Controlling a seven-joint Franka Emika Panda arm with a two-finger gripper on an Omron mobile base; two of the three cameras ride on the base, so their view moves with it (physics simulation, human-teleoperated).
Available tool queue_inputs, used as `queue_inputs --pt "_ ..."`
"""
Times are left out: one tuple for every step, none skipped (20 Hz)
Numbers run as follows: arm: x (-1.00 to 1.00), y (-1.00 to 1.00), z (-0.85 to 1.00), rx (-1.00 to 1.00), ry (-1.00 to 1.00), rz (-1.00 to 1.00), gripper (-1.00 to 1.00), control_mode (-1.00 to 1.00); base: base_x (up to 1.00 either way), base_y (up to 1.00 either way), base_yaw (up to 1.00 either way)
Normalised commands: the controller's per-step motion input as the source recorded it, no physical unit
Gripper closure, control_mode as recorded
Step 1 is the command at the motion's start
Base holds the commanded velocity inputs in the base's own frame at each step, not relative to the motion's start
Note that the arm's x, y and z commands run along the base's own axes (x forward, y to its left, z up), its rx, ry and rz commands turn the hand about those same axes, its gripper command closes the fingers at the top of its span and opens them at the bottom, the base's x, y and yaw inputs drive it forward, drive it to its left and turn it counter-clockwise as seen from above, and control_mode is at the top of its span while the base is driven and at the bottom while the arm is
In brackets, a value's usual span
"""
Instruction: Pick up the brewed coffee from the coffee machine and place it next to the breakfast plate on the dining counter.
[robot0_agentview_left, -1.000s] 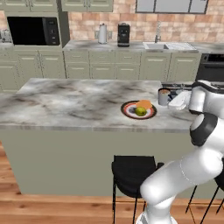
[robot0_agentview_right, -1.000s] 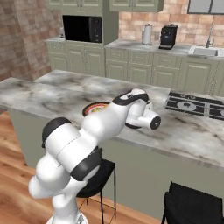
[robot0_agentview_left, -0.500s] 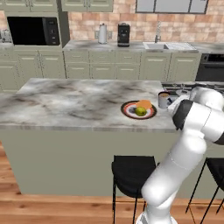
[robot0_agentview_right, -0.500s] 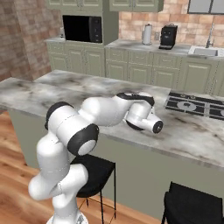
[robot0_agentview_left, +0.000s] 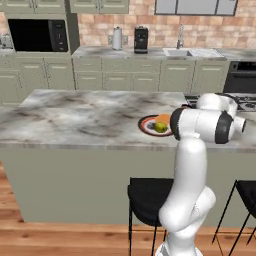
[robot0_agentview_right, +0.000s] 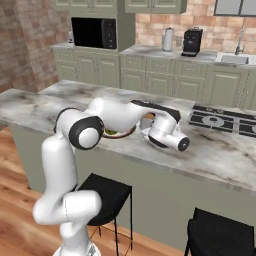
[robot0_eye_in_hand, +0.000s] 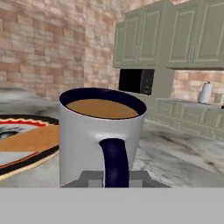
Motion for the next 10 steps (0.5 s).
queue_inputs --pt "-0.21 0.12 0.00 -0.03 0.00 0.00 -1.00 -1.00 0.00 0.00 0.00" --pt "-0.35 0.15 0.00 -0.04 0.00 0.00 -1.00 -1.00 0.00 0.00 0.00" --pt "-0.57 0.25 0.03 -0.08 0.00 0.00 -1.00 -1.00 0.00 0.00 0.00" --pt "-0.67 0.24 0.13 -0.08 0.00 0.00 -1.00 -1.00 0.00 0.00 0.00" --pt "-0.71 0.34 0.31 -0.12 0.00 0.00 -1.00 -1.00 0.00 0.00 0.00" --pt "-0.64 0.31 0.51 -0.13 0.00 0.00 -1.00 -1.00 0.00 0.00 0.00" --pt "-0.49 0.34 0.58 -0.13 0.00 0.00 -1.00 -1.00 0.00 0.00 0.00" --pt "-0.36 0.32 0.64 -0.13 0.00 0.00 -1.00 -1.00 0.00 0.00 0.00" --pt "-0.40 0.24 0.67 -0.11 0.00 0.00 -1.00 -1.00 0.00 0.00 0.00" --pt "-0.44 0.18 0.71 -0.11 0.00 0.00 -1.00 -1.00 0.00 0.00 0.00"
